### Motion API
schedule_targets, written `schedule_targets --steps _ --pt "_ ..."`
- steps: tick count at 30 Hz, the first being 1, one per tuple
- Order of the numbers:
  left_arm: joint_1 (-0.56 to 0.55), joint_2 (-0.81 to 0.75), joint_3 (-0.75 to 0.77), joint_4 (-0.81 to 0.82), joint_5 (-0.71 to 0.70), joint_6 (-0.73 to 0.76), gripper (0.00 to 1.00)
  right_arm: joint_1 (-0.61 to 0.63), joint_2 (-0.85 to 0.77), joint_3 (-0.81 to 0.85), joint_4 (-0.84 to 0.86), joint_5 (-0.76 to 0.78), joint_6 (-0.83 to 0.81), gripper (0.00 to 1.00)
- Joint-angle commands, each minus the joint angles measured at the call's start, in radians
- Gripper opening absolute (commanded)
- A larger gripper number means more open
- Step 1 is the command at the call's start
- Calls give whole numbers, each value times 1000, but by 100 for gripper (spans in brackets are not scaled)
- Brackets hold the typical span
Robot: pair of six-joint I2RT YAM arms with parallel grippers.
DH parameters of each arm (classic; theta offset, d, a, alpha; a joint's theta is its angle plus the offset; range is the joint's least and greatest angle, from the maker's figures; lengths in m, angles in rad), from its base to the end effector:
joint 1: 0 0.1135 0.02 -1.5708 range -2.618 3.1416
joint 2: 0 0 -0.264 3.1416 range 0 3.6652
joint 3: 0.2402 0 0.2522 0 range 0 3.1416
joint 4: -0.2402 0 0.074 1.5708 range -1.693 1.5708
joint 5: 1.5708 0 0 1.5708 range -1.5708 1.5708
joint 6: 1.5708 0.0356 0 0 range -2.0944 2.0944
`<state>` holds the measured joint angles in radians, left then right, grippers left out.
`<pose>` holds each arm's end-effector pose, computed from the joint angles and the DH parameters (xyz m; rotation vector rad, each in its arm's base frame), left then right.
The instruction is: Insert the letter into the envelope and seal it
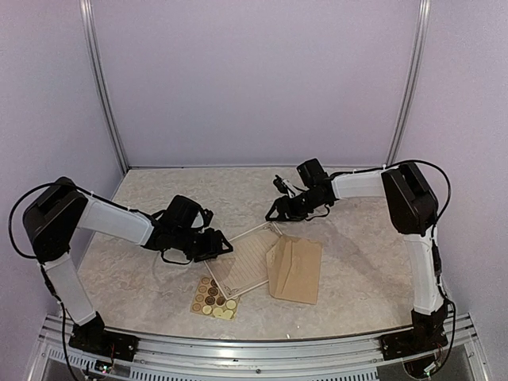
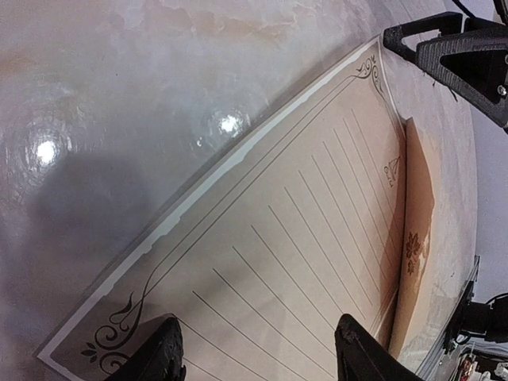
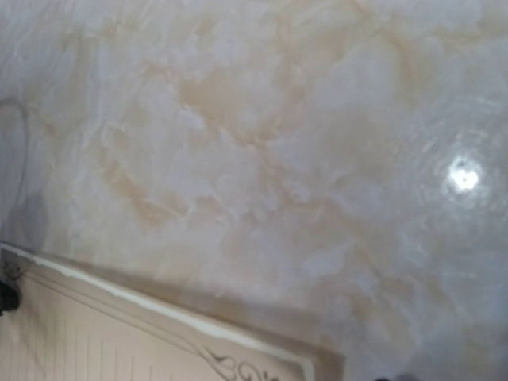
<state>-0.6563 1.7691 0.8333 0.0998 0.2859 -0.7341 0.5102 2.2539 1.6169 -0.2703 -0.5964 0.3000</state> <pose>0.2618 -0.2143 0.1305 0.0428 2.6028 -0.9281 0.4117 0.2533 0.1393 -0.5378 2.5159 1.0701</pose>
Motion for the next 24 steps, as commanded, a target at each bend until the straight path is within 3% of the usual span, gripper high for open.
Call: schedule_targets --steps 1,13,18,24 --pt "16 51 -4 -67 -13 22 62 -9 50 47 -37 -41 -13 59" --pt "17 63 15 -74 -12 27 61 -9 91 55 -41 -115 -28 47" --pt "17 61 24 -82 -16 30 61 -9 93 51 -28 -154 -36 36" --pt "17 58 26 -85 -27 29 61 -9 68 30 5 -185 -37 15"
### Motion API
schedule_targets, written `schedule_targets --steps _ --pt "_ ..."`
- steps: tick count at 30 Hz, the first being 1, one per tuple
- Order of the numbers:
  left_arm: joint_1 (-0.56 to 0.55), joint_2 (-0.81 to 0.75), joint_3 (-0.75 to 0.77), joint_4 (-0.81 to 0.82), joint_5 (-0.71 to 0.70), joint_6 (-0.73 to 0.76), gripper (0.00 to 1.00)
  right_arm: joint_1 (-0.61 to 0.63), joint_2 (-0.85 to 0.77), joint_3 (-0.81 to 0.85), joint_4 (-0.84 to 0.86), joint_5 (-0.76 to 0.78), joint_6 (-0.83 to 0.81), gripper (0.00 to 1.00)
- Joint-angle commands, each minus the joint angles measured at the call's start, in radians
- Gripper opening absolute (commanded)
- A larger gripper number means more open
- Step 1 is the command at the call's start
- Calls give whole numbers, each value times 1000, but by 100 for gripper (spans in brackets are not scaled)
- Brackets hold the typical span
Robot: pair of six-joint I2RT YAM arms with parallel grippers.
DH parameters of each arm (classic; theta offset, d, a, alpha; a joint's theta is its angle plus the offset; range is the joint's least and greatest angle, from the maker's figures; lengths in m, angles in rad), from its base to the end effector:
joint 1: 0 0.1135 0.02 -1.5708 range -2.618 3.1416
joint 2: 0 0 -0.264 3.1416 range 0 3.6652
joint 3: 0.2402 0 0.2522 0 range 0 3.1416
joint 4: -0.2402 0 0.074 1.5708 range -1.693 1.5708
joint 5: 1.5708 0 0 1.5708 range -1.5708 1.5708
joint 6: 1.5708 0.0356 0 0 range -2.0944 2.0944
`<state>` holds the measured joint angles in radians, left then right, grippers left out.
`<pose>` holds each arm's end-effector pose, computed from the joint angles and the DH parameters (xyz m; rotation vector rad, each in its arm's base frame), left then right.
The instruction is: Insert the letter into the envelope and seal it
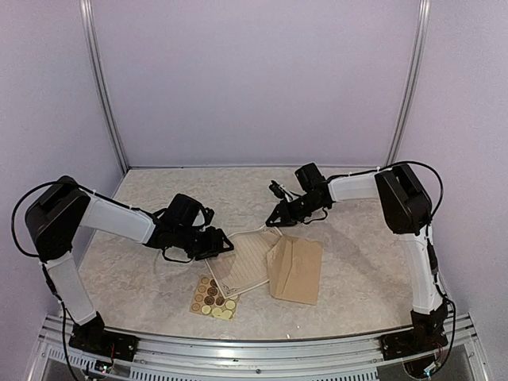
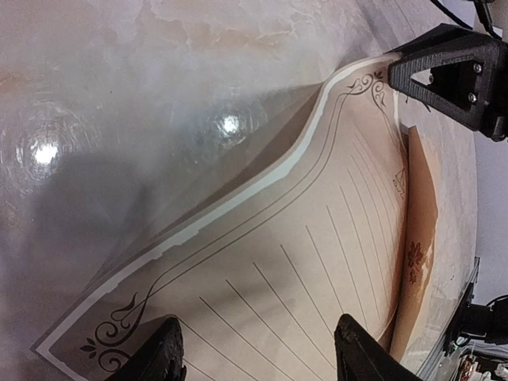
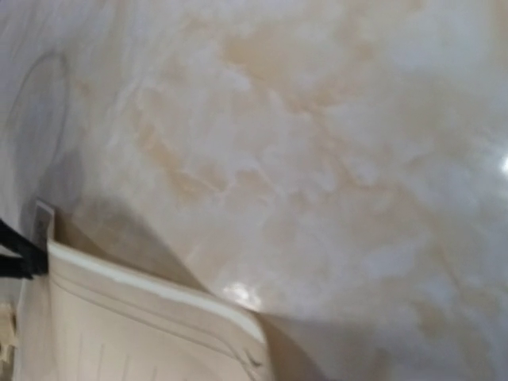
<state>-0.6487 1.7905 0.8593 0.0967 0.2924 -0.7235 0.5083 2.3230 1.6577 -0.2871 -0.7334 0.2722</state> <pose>0.2683 -0.2163 0.1303 0.0503 2.5987 -0.9298 0.4150 0.2585 0.1204 -0.6181 2.5244 1.2297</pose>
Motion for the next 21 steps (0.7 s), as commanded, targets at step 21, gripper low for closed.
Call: schedule_targets --steps 21 --pt "56 -413 -122 -21 -140 61 87 6 -401 -148 229 -134 126 0"
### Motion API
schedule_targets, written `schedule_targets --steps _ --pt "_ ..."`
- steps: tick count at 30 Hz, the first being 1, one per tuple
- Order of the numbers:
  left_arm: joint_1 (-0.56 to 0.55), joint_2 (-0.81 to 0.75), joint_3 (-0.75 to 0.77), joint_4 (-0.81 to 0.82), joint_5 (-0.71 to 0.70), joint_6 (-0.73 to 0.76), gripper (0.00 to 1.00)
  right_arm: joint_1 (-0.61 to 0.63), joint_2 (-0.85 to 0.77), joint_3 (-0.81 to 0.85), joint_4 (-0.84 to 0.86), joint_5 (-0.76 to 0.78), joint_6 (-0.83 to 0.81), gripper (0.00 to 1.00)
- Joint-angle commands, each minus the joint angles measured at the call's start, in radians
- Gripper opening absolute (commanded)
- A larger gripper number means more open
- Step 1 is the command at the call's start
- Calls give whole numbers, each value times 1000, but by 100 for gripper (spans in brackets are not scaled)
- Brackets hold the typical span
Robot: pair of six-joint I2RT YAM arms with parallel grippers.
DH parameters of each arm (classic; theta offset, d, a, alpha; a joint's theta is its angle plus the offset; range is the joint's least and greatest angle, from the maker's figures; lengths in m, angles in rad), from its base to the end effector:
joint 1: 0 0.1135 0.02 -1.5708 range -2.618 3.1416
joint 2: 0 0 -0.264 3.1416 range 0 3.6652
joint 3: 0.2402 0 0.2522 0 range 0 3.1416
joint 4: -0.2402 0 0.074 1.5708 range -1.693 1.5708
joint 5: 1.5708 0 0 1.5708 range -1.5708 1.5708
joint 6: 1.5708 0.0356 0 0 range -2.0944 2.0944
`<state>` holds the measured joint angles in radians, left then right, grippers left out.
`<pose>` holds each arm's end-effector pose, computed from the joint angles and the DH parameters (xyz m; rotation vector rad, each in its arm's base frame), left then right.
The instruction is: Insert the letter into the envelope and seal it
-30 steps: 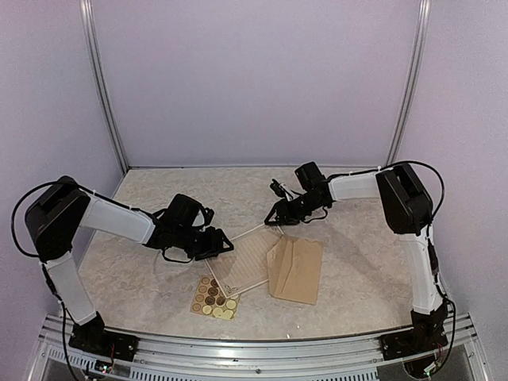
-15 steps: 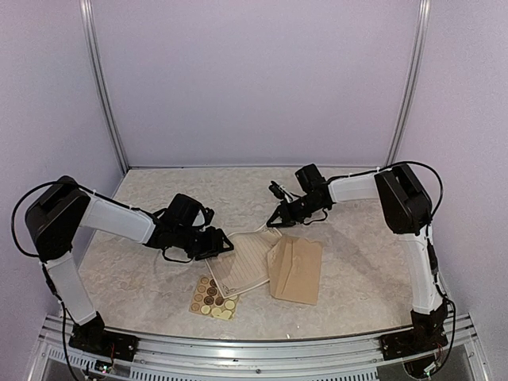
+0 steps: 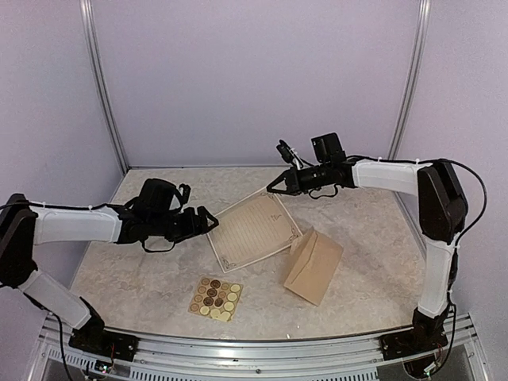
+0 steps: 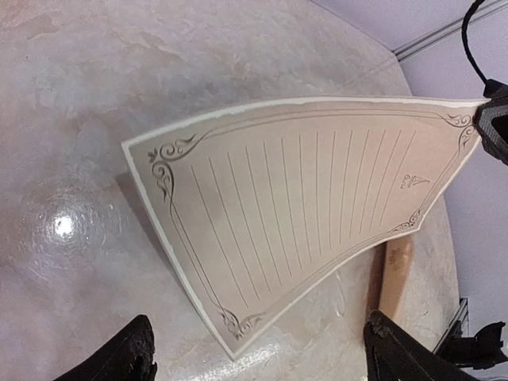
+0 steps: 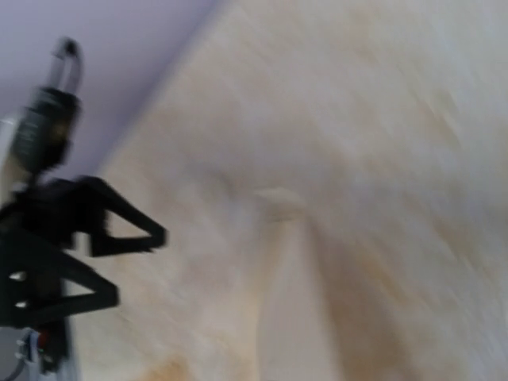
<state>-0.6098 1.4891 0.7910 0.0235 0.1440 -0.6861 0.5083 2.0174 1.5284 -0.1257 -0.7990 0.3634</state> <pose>0.2512 -0.1817 0.1969 -0.0083 2.3812 -0.8273 0.3887 0.2458 0.2325 -0.6510 2.1992 1.3476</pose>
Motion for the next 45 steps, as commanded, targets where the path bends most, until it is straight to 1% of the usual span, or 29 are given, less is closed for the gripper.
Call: schedule_targets --steps 1,6,13,24,27,34,37,40,42,45 --pt "23 -146 -66 71 25 26 87 12 -114 -18 65 -77 34 0" --pt "42 -259 -123 153 83 37 90 37 -203 -4 58 -124 41 0" --pt "62 -325 -193 283 177 23 92 56 -326 -10 48 -179 50 0" --pt "59 -326 -223 466 301 8 93 59 -464 -98 194 -305 176 0" --pt "58 -317 -209 484 325 11 93 59 -491 -122 251 -342 213 0" --pt "51 -290 -203 508 334 -1 93 58 -542 -174 365 -386 286 0" --pt "30 -288 -202 537 355 -1 93 59 -551 -178 360 -383 286 0" --pt "10 -288 -202 559 368 7 91 58 -552 -181 353 -383 284 0" --pt "6 -289 -205 573 379 8 86 57 -555 -186 354 -384 285 0" --pt "5 -288 -217 595 382 0 73 58 -561 -194 354 -382 290 0"
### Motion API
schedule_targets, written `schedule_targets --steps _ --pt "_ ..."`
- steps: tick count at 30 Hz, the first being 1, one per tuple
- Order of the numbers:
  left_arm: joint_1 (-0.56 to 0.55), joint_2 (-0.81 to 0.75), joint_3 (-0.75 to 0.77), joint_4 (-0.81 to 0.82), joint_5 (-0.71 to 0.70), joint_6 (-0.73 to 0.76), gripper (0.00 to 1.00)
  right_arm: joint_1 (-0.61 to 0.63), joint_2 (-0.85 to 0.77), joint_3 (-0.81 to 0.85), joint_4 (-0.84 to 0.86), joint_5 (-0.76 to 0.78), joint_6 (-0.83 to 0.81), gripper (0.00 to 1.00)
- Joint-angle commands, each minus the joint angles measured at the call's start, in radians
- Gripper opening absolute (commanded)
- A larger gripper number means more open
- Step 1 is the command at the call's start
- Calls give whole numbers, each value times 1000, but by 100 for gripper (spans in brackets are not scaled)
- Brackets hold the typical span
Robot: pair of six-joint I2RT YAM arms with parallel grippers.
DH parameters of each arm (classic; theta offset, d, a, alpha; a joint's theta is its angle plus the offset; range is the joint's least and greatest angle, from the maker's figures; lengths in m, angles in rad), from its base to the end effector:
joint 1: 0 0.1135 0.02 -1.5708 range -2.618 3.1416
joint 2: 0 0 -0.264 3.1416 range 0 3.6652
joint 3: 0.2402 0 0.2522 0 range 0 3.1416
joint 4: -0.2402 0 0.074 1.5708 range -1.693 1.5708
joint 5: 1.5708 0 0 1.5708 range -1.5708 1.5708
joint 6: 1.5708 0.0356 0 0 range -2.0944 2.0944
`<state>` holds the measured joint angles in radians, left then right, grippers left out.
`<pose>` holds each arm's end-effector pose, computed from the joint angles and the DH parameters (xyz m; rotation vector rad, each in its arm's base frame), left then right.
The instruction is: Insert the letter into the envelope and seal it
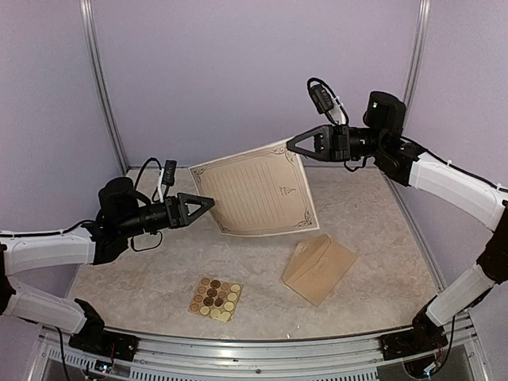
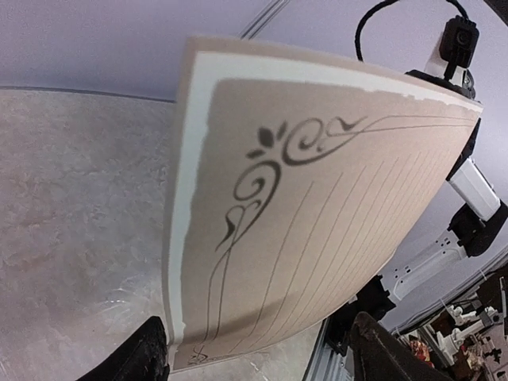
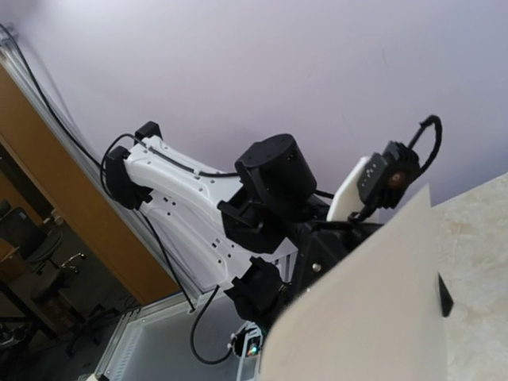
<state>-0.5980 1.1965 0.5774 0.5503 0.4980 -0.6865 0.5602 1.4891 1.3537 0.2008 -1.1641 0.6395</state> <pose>0.2076 -0.1620 0.2587 0.3423 1.7913 -1.3534 0.2683 0.2069 0.4088 -1.0086 1.5638 1.7448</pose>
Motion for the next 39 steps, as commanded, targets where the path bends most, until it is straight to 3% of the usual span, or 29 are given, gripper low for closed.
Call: schedule_targets --steps 1,7,14,26,39 --pt "-6 5 -8 75 28 -4 69 5 -34 -23 29 -16 14 0" --pt "-6 3 -42 107 17 -25 51 4 -45 -35 16 0 8 0" --pt "-6 -18 -86 148 17 -43 45 0 -55 -45 11 9 7 0" --pt "-6 -48 -127 204 51 -50 14 -10 -52 -53 -15 36 0 0" --pt "-5 -85 -167 192 20 -51 0 -47 -38 -60 -121 124 -49 0"
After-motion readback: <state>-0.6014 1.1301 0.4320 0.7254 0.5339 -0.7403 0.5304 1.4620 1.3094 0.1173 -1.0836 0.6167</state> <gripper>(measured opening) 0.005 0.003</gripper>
